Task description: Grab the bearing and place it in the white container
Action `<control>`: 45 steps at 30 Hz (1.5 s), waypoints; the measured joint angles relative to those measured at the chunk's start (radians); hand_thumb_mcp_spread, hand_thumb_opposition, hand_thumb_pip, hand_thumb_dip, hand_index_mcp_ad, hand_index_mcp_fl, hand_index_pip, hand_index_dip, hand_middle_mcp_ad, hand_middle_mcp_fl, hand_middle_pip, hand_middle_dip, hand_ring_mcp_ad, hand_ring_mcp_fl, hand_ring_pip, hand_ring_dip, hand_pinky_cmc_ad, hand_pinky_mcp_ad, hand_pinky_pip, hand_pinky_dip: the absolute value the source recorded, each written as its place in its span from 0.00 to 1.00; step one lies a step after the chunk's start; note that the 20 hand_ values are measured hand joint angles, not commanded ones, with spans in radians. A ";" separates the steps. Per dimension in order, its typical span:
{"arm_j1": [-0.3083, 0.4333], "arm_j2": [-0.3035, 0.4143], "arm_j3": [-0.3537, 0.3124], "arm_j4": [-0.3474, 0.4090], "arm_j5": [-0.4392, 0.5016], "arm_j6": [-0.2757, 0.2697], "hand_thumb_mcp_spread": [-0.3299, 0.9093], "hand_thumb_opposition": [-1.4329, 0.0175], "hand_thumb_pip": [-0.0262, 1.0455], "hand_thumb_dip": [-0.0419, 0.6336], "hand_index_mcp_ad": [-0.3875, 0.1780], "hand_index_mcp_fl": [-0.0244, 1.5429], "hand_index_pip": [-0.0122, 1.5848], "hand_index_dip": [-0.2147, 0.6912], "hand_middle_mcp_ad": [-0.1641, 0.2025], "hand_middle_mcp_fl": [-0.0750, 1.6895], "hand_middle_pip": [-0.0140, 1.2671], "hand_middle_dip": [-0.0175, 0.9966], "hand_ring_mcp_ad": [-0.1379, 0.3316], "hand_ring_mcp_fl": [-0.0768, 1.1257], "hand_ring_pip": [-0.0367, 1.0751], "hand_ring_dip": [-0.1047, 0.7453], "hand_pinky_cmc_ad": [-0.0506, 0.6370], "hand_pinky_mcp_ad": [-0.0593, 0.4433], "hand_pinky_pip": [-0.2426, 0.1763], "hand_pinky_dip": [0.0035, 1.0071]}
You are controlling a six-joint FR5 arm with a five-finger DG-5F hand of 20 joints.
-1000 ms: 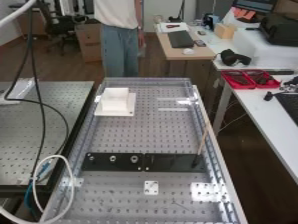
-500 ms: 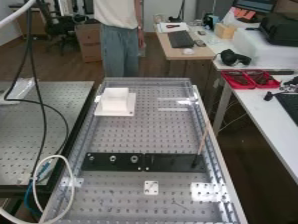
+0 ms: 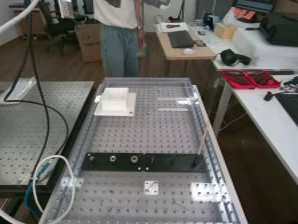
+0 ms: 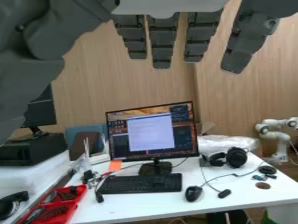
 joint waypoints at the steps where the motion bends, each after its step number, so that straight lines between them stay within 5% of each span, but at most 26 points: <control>1: 0.000 0.001 -0.002 0.001 0.001 0.001 0.47 0.56 0.25 0.10 0.71 0.03 0.05 0.44 0.65 0.07 0.10 0.16 0.59 0.07 0.13 0.14 0.55 0.70 0.43 0.22; 24: 0.014 0.035 -0.104 0.058 0.055 -0.013 0.46 0.55 0.28 0.10 0.71 0.03 0.06 0.44 0.65 0.11 0.11 0.16 0.59 0.07 0.13 0.15 0.58 0.71 0.43 0.22; 33: 0.025 0.040 -0.184 0.138 0.085 -0.038 0.48 0.54 0.29 0.09 0.71 0.03 0.06 0.44 0.65 0.11 0.12 0.17 0.58 0.07 0.13 0.15 0.60 0.71 0.43 0.22; 45: -0.006 0.003 -0.250 0.223 0.097 0.004 0.48 0.53 0.36 0.10 0.71 0.03 0.06 0.41 0.65 0.11 0.12 0.17 0.59 0.07 0.13 0.15 0.60 0.70 0.43 0.23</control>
